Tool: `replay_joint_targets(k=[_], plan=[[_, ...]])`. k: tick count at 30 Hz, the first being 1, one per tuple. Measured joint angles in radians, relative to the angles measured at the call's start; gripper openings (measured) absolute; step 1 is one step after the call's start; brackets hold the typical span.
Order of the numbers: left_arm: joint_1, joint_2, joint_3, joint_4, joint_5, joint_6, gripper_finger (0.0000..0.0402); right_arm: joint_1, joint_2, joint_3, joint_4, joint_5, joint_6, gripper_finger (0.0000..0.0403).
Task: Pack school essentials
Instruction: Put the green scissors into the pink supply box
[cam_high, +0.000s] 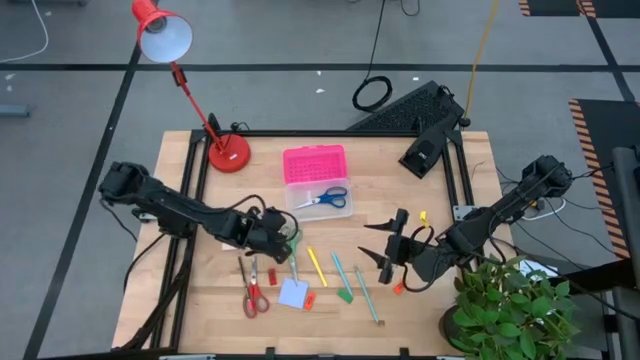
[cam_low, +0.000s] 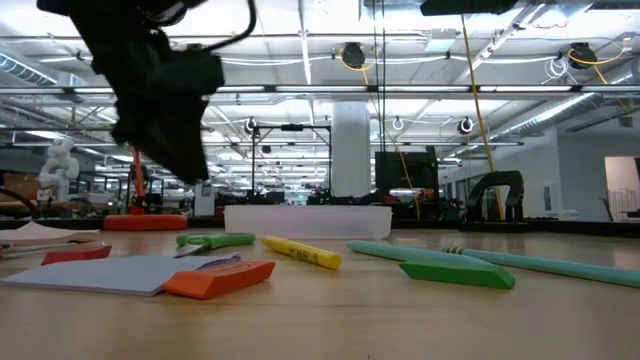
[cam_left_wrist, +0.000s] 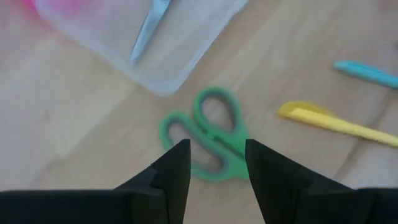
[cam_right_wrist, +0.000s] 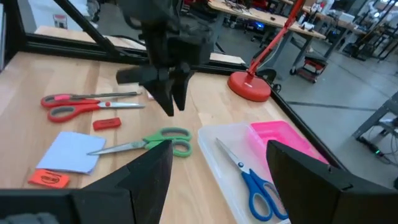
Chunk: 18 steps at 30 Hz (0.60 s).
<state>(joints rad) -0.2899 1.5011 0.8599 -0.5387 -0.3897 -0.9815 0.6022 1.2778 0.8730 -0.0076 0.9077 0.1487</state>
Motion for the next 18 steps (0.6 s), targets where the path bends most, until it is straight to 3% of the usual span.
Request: replay_joint_targets(k=[10, 18], plan=[[0.011, 0.157, -0.001, 0.005, 0.062, -0.152, 0.0157, -0.001, -0.001, 0.000, -0.006, -0.049, 0.000, 0.0253], [0.042, 0.187, 0.000, 0.017, 0.082, -0.144, 0.0156, -0.026, -0.001, 0.000, -0.025, -0.049, 0.004, 0.0253]])
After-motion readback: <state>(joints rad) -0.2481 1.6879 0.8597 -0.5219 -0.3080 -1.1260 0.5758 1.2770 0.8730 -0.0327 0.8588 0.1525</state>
